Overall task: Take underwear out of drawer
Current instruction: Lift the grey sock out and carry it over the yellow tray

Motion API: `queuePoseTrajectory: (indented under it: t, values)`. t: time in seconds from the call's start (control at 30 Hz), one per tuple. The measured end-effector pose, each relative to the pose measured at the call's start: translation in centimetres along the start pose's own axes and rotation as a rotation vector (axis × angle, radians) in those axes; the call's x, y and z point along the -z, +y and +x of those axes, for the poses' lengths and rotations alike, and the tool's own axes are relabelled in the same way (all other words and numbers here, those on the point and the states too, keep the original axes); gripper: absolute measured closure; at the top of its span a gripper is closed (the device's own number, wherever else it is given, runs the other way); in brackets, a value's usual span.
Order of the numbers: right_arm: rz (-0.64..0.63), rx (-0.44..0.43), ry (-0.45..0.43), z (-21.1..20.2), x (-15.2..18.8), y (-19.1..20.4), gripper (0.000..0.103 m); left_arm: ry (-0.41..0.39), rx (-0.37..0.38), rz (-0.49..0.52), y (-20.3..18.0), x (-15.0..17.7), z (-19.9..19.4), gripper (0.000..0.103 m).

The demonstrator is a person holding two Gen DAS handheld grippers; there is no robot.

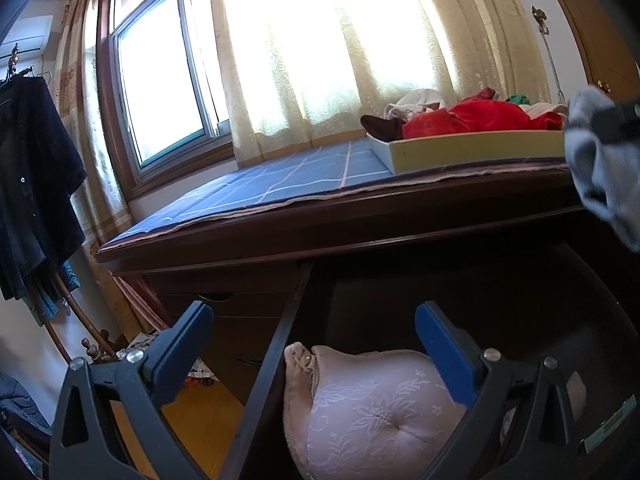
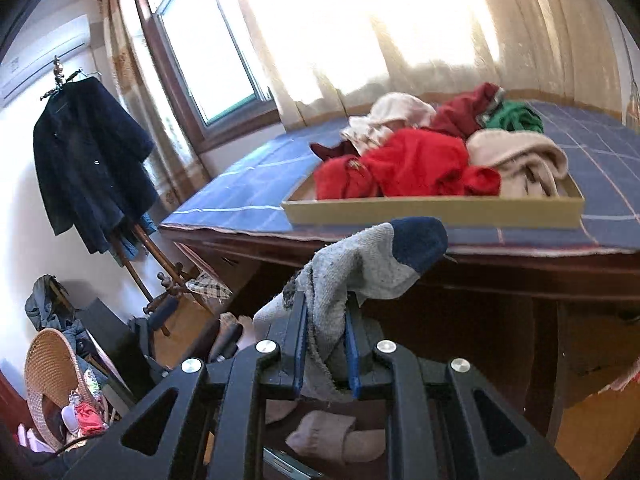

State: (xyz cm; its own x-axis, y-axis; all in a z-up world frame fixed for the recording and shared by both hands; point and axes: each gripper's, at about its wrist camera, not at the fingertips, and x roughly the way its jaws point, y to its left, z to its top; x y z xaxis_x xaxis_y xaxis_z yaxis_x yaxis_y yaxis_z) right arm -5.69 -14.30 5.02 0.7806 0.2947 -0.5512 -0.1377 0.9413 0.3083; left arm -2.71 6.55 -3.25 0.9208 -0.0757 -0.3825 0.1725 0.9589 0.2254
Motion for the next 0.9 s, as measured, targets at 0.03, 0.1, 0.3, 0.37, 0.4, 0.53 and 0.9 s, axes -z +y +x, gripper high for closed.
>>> queuePoseTrajectory:
  t: [0.03, 0.1, 0.3, 0.37, 0.4, 0.53, 0.9]
  values:
    - [-0.005, -0.003, -0.009, -0.2, -0.3, 0.3, 0.085, 0.000, -0.001, 0.001, 0.0, 0.0, 0.0, 0.000]
    - [-0.017, -0.010, -0.022, -0.4, -0.8, 0.7, 0.085, 0.000, -0.001, 0.001, 0.0, 0.0, 0.0, 0.000]
    - [-0.044, -0.039, -0.054, -1.1, -2.7, 2.1, 0.085, -0.004, -0.003, 0.006, 0.0, 0.0, -0.1, 0.000]
    - [-0.060, -0.045, -0.063, -1.0, -3.4, 2.7, 0.085, -0.008, -0.008, 0.016, -0.1, 0.0, -0.1, 0.000]
    - [-0.066, -0.048, -0.066, -1.0, -3.6, 3.0, 0.085, -0.011, -0.009, 0.021, -0.2, 0.0, -0.1, 0.000]
    - [-0.078, -0.061, -0.079, -0.5, -5.1, 3.8, 0.085, -0.010, -0.005, 0.018, -0.1, 0.0, -0.1, 0.000]
    - [-0.005, -0.099, -0.101, 1.6, -11.8, 2.5, 0.085, 0.004, 0.020, 0.018, 0.0, 0.0, 0.0, 0.000]
